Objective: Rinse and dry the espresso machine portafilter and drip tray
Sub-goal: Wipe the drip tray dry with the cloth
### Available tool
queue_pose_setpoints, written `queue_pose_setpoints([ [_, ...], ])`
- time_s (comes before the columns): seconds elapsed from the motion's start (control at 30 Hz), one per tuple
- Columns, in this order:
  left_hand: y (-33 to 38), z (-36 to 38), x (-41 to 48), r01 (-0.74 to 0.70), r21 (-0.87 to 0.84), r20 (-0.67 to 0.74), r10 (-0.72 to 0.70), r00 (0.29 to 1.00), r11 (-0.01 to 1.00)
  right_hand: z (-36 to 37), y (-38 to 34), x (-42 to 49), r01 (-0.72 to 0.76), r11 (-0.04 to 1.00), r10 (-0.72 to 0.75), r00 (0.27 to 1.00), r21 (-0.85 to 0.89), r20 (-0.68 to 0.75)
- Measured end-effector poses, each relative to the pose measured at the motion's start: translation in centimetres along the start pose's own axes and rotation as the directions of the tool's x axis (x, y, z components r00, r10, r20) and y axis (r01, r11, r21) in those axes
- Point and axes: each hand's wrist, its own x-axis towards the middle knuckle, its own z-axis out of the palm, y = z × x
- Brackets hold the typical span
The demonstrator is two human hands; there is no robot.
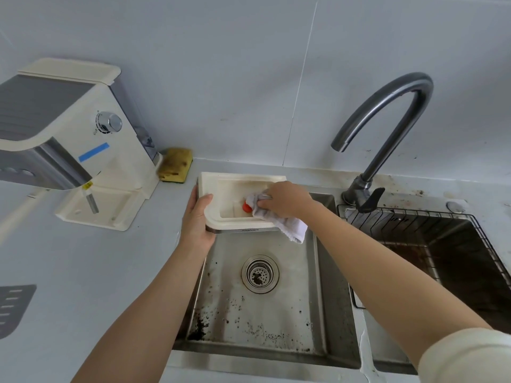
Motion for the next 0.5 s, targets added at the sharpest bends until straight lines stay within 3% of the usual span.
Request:
queue_pose_setpoints([
  [0.1, 0.4, 0.8, -0.6, 0.038, -0.073, -0.114, -0.046, 0.992, 0.997, -0.1, 0.5, -0.6, 0.07, 0.997, -0.067, 0.995, 0.041, -0.077],
  [0.23, 0.3, 1.8, -0.9, 0.075, -0.215, -0.193, -0.117, 0.974, 0.974, 0.5, 0.2, -1.8, 0.169, 0.937, -0.053, 0.934, 0.305, -0.354],
  [0.37, 0.4, 2.8, -1.0, 0.056, -0.319, -0.203, -0.126, 0.971, 0.946, 2.1, -1.6, -3.5, 0.342, 0.899, -0.123, 0.797, 0.274, -0.591],
  [0.5, 0.7, 5.0, -2.2, 0.094, -0.363, -0.211, -0.18, 0.961, 0.927, 3.8, -3.8, -4.6, 0.344, 0.888, -0.075, 0.763, 0.306, -0.642],
])
